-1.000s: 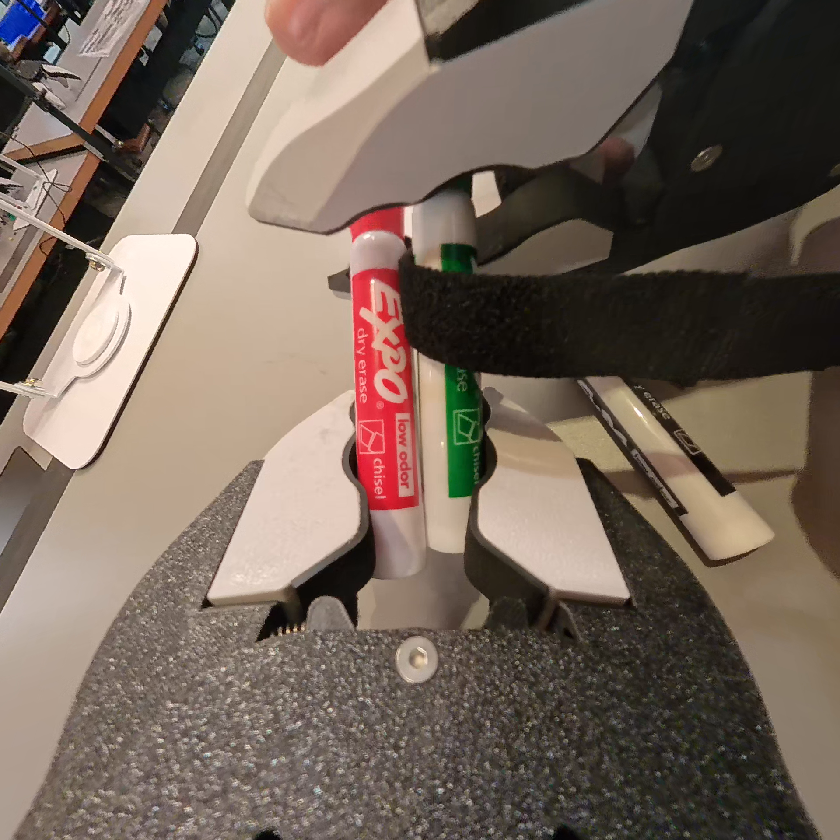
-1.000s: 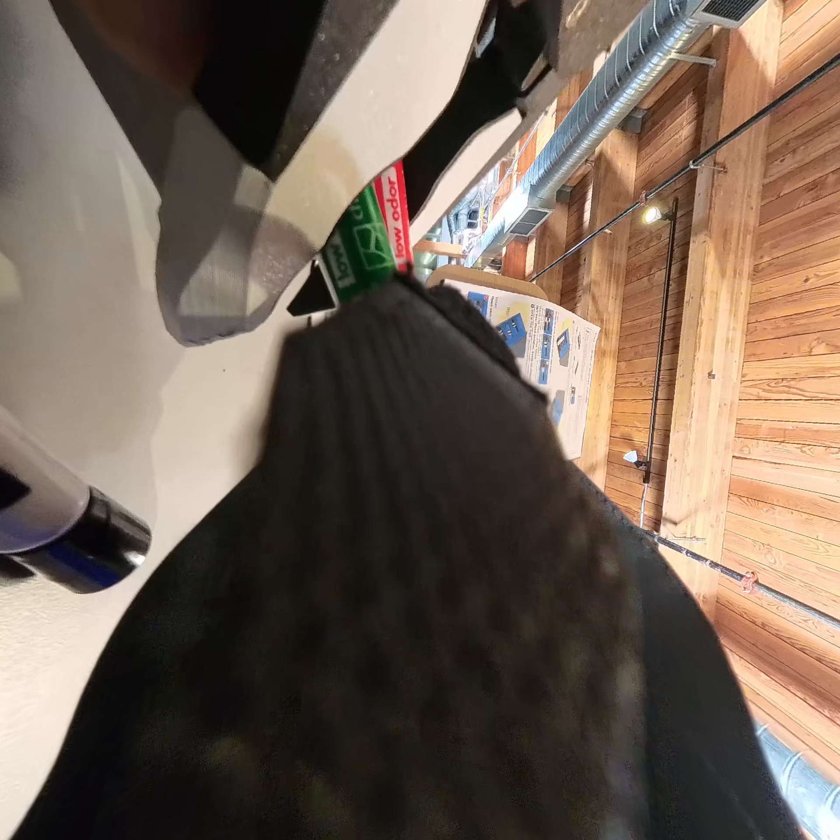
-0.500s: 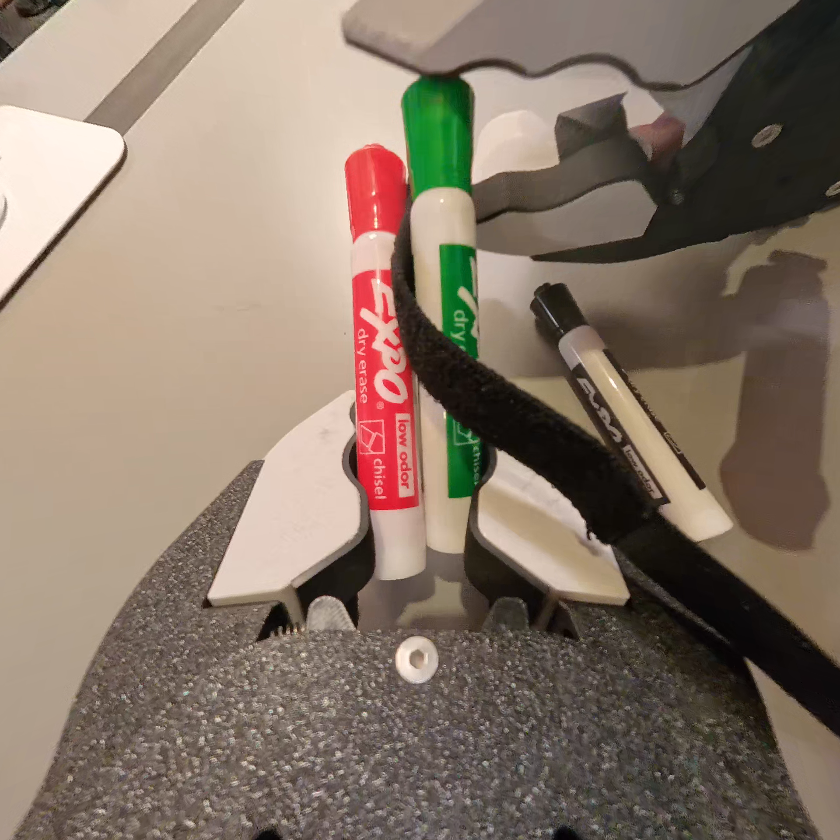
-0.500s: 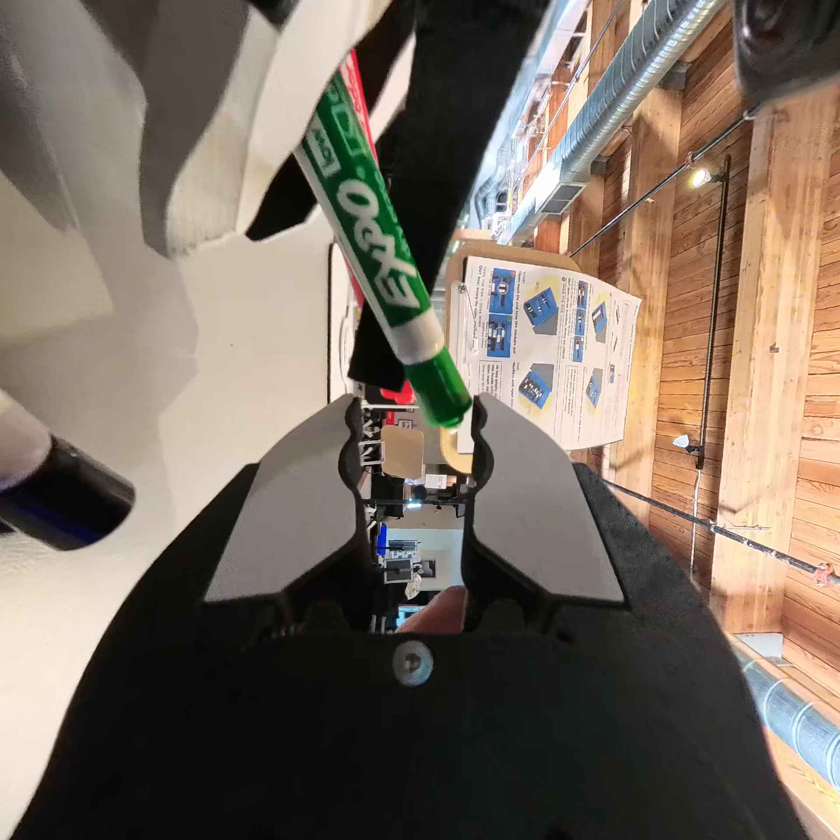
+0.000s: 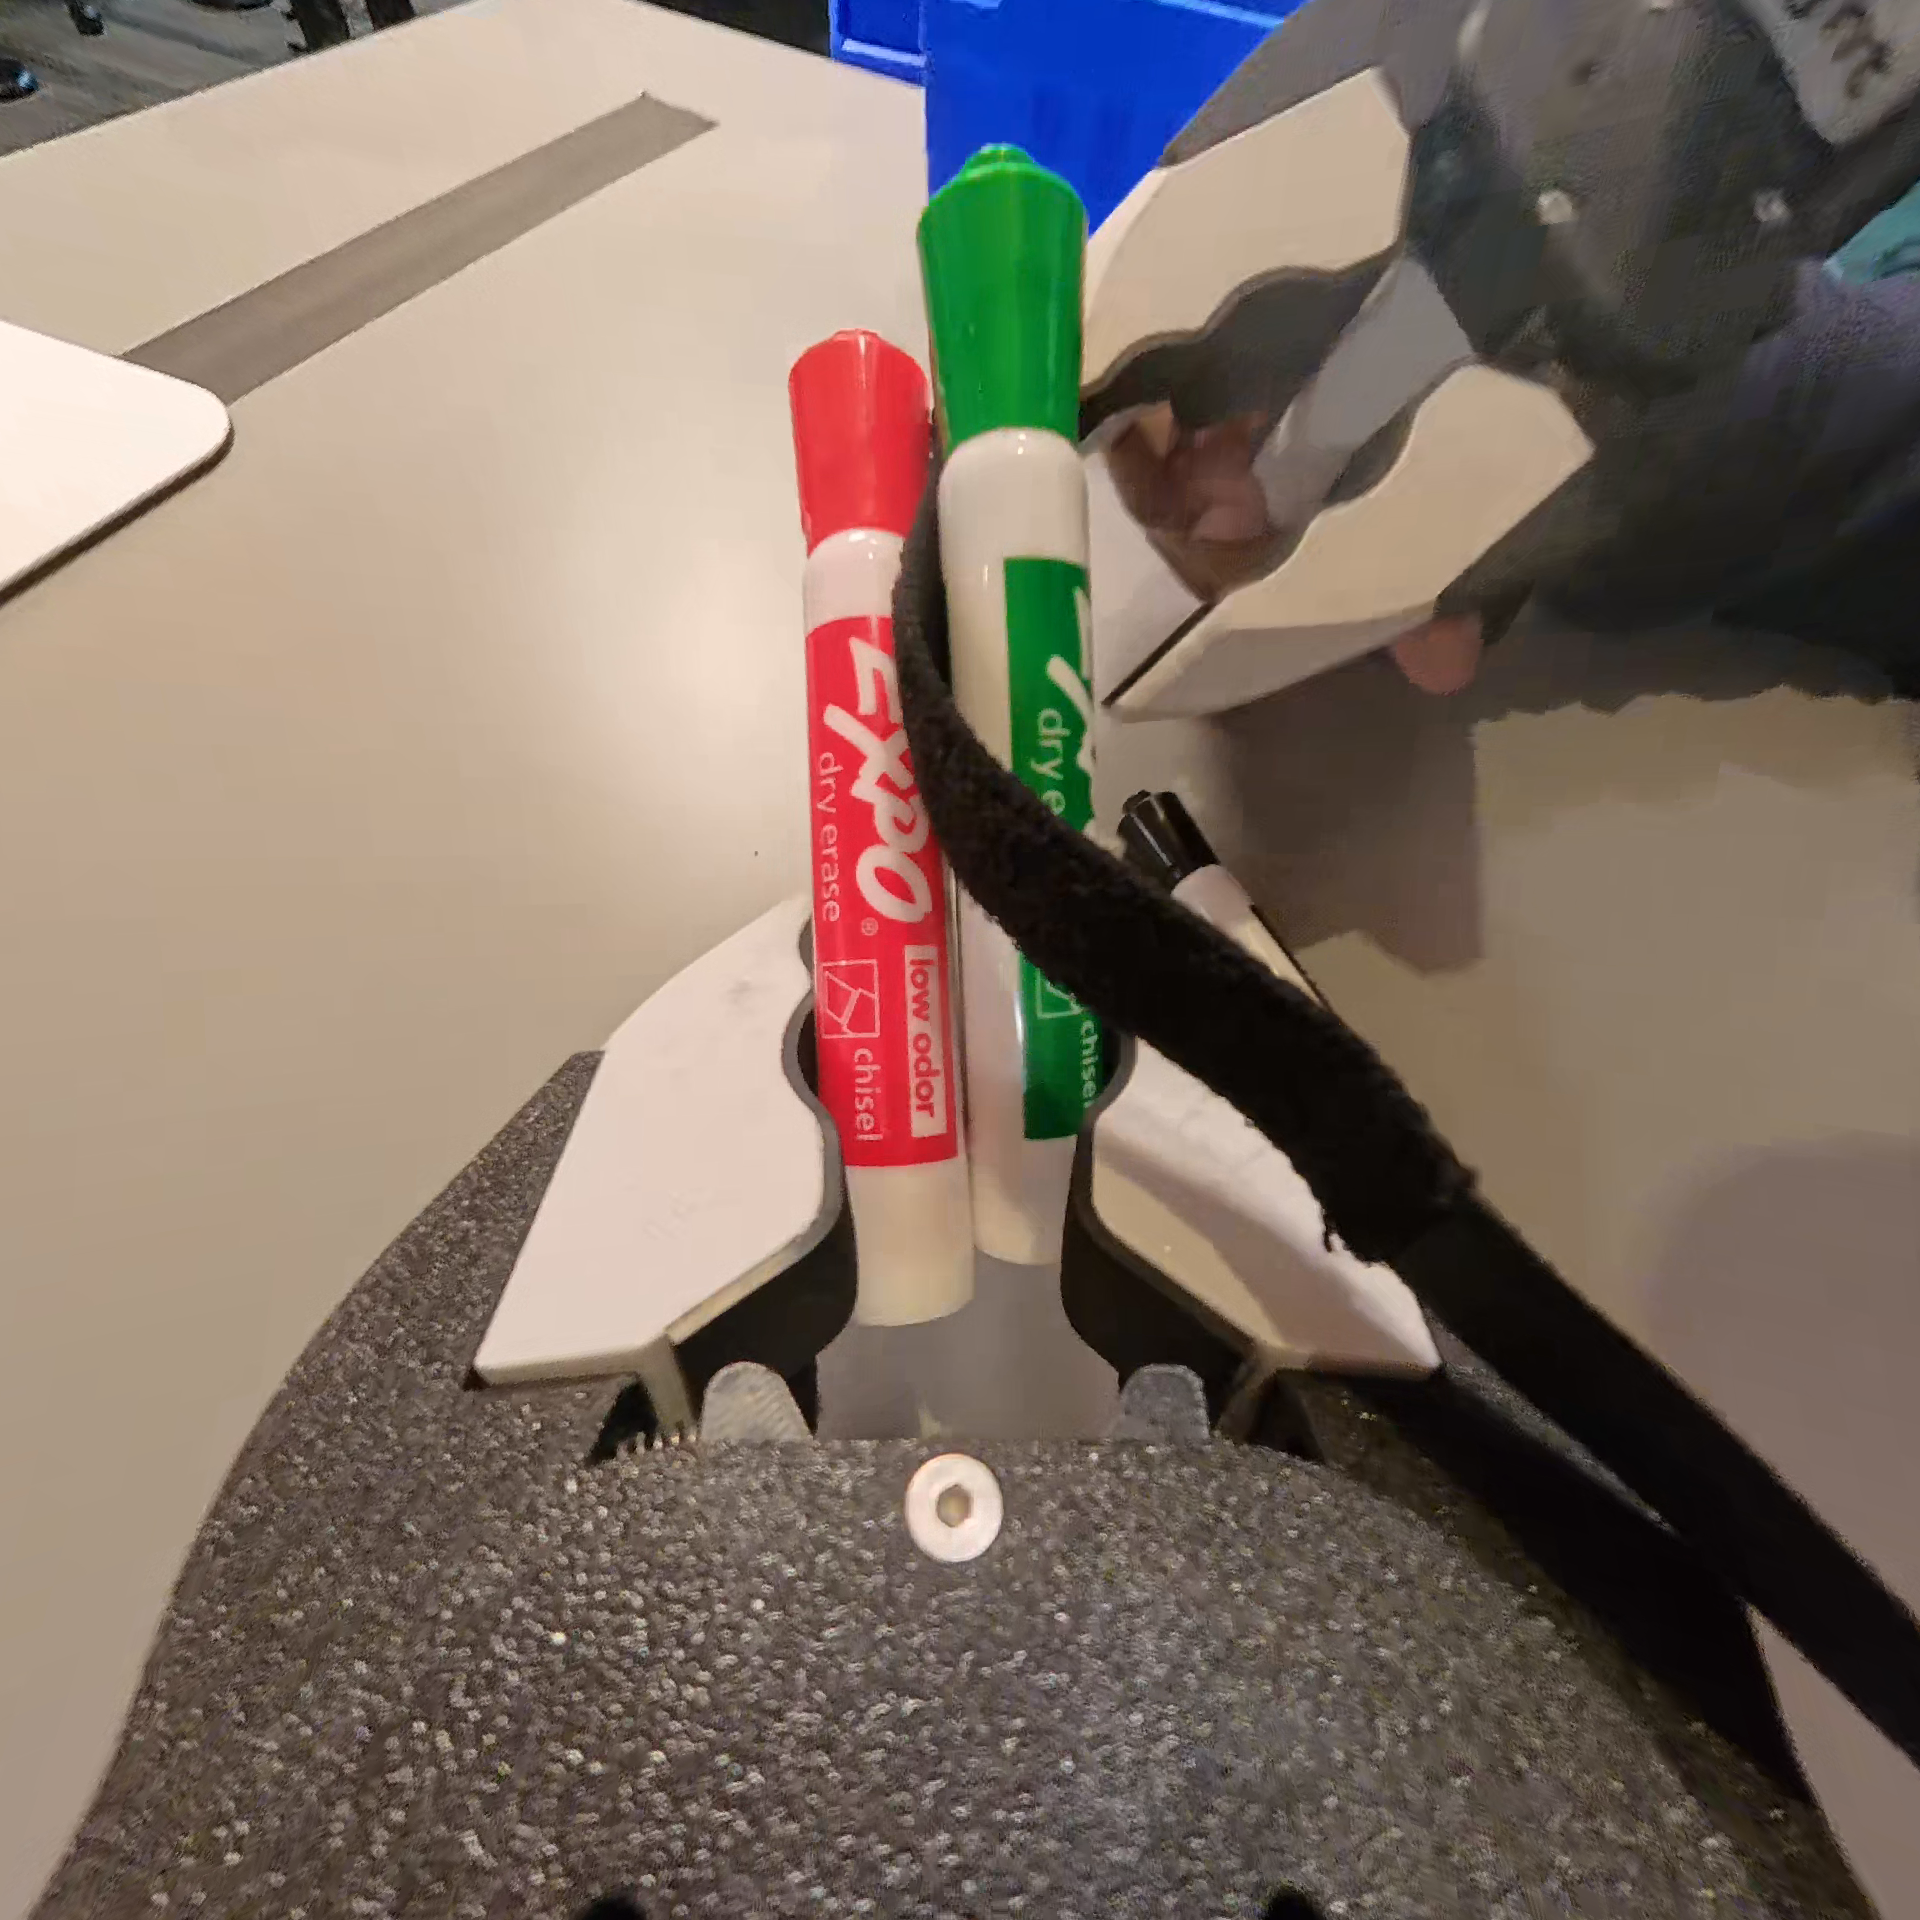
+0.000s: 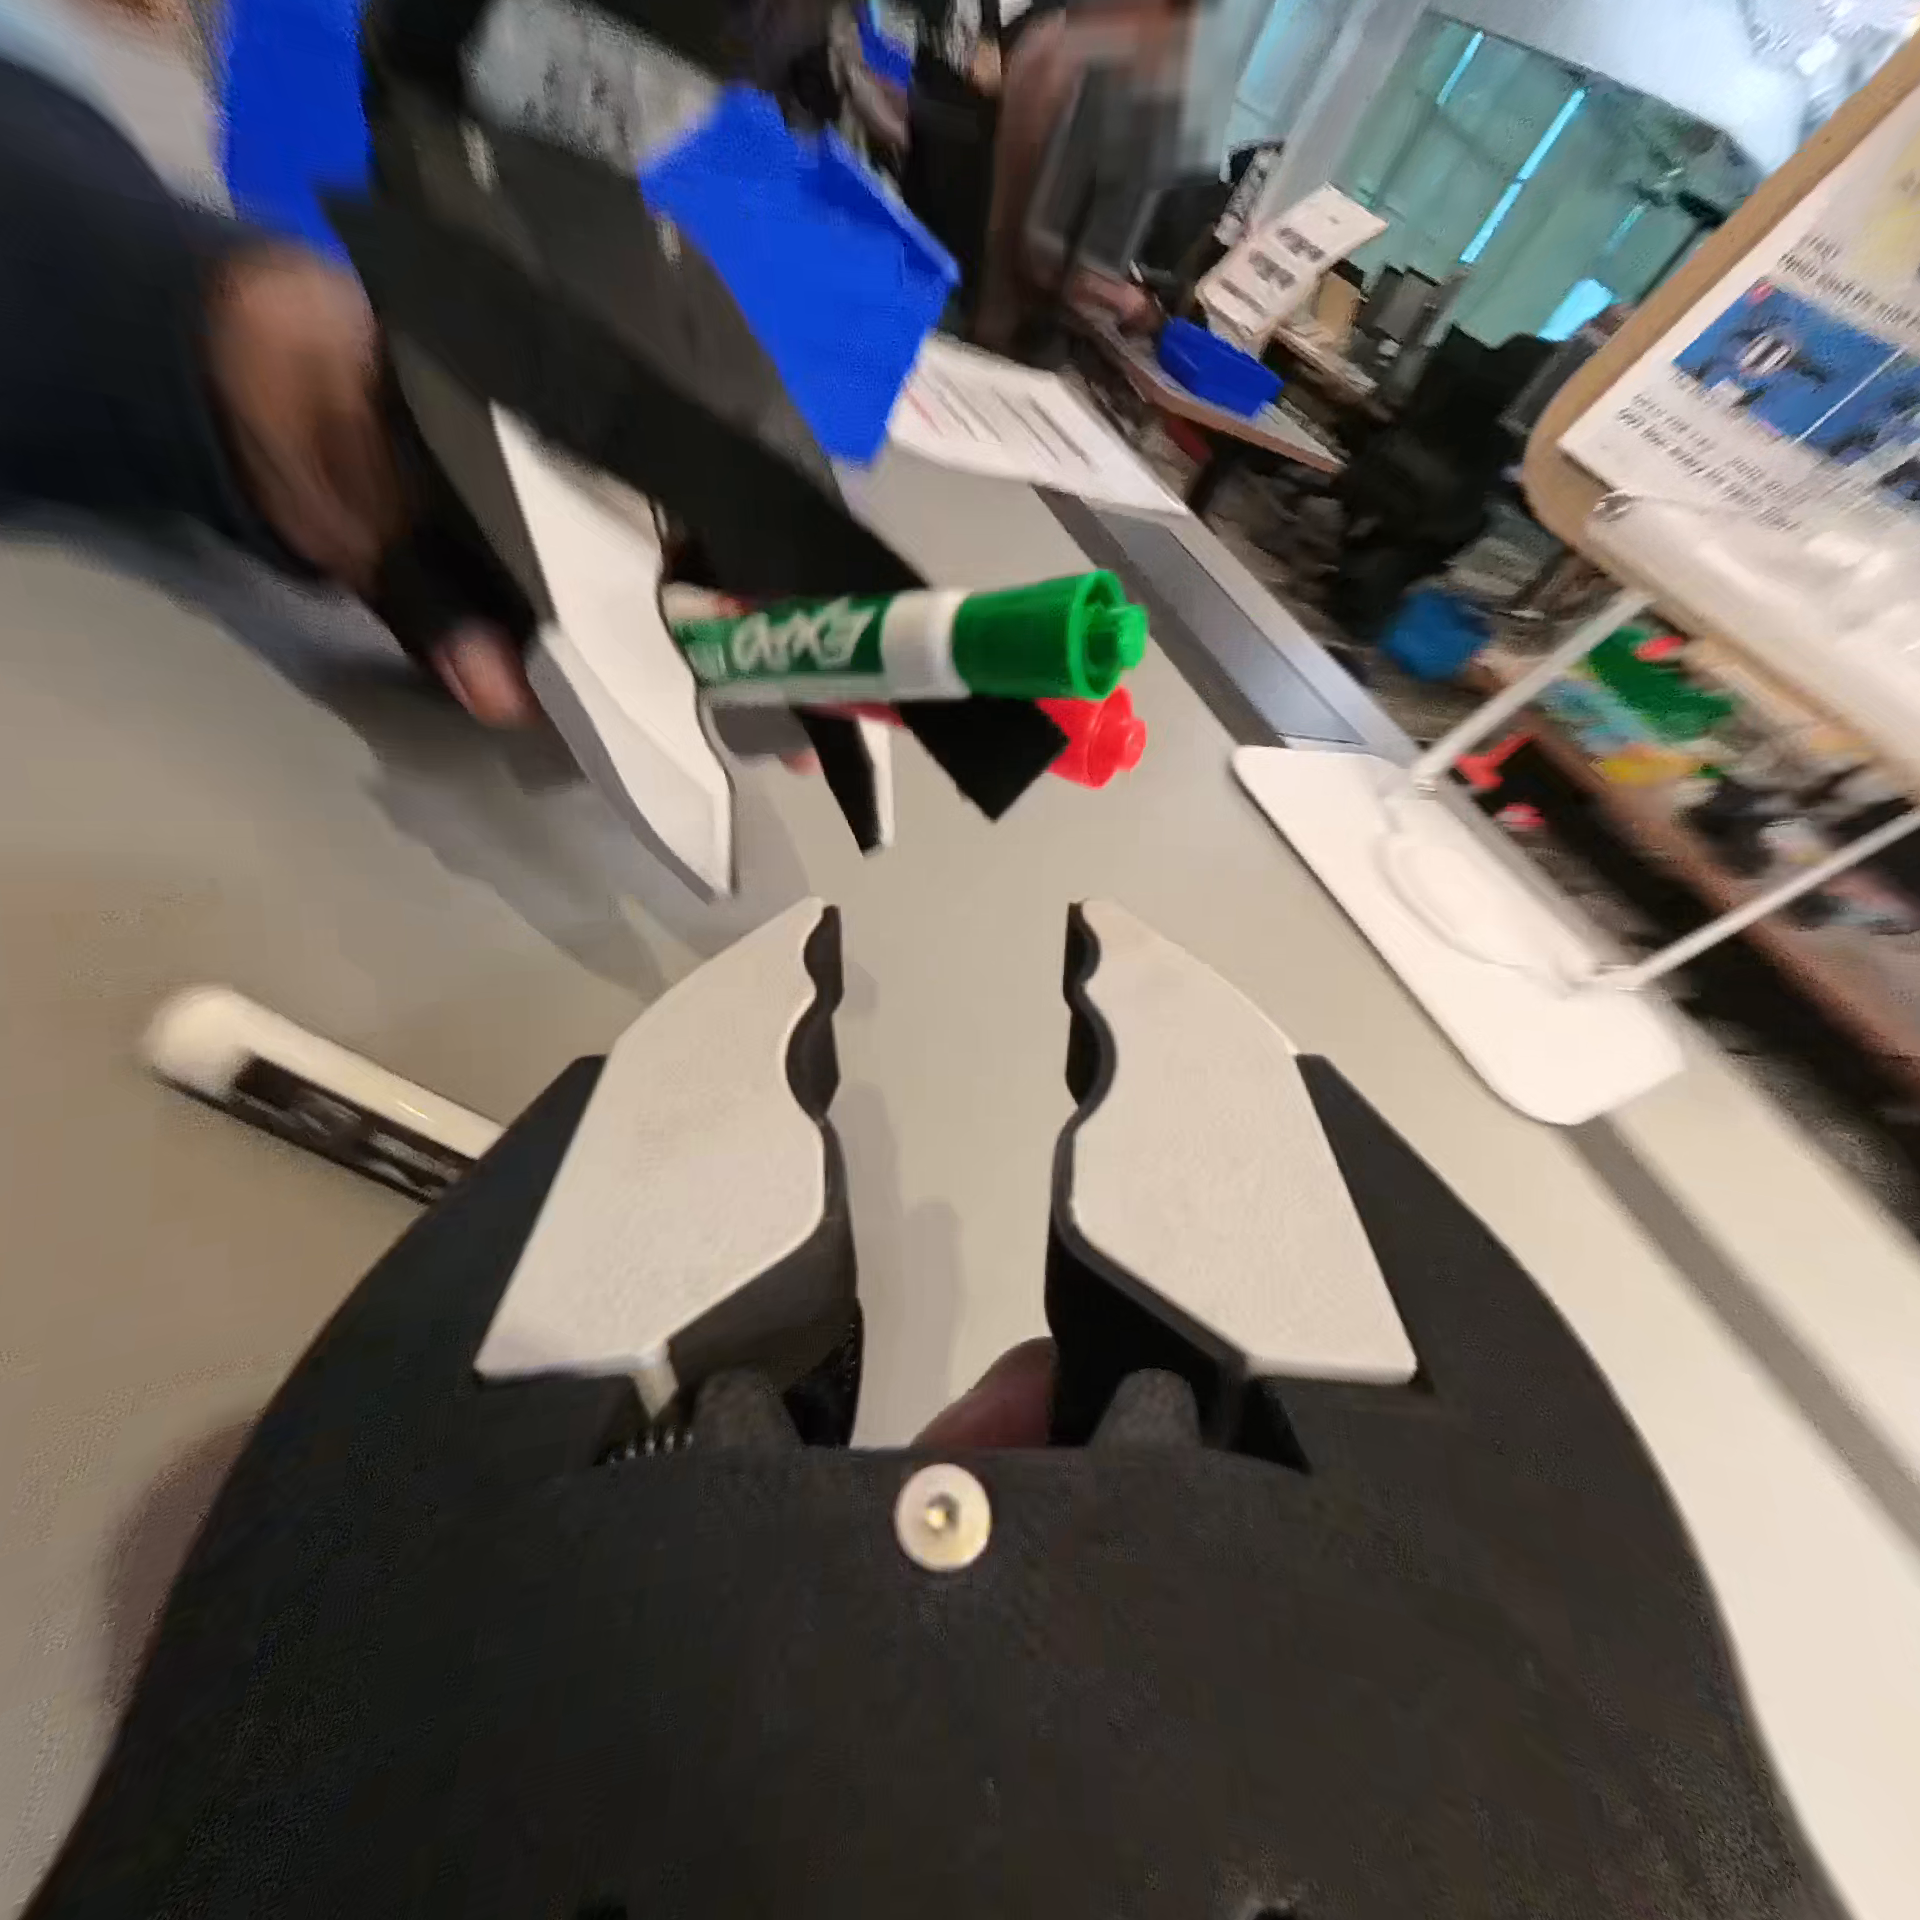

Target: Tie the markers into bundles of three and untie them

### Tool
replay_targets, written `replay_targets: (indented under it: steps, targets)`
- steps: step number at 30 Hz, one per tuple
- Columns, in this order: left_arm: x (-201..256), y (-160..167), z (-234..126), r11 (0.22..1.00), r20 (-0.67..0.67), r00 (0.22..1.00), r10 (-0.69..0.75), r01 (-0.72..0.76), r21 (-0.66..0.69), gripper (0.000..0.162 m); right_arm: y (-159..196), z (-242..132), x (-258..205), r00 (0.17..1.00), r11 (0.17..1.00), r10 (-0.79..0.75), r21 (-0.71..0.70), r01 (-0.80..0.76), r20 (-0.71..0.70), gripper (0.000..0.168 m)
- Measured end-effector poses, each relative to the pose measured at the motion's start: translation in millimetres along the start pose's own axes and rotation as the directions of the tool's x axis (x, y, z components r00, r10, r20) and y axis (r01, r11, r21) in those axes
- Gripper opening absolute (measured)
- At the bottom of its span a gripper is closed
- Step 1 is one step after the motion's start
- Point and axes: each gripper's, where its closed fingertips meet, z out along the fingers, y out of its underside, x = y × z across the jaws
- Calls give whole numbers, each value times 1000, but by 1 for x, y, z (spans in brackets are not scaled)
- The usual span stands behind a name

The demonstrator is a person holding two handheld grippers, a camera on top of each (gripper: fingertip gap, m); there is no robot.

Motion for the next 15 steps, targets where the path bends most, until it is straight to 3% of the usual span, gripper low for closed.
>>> replay_targets:
  steps: [3, 7, 15]
  targets:
    - [5, -3, 0, 1000, -30, 999, 19, -18, 21, 43, -18, -6, 4, 955, 951, 268, 124, -283, 130, 37]
    - [12, -6, 1, 999, -63, 998, 27, -25, 41, 43, -27, -6, 11, 848, 840, 474, 168, -517, 238, 28]
    - [15, -9, 1, 998, -83, 996, 17, -12, 59, 43, -30, 5, 2, 736, 742, 582, 145, -655, 345, 7]
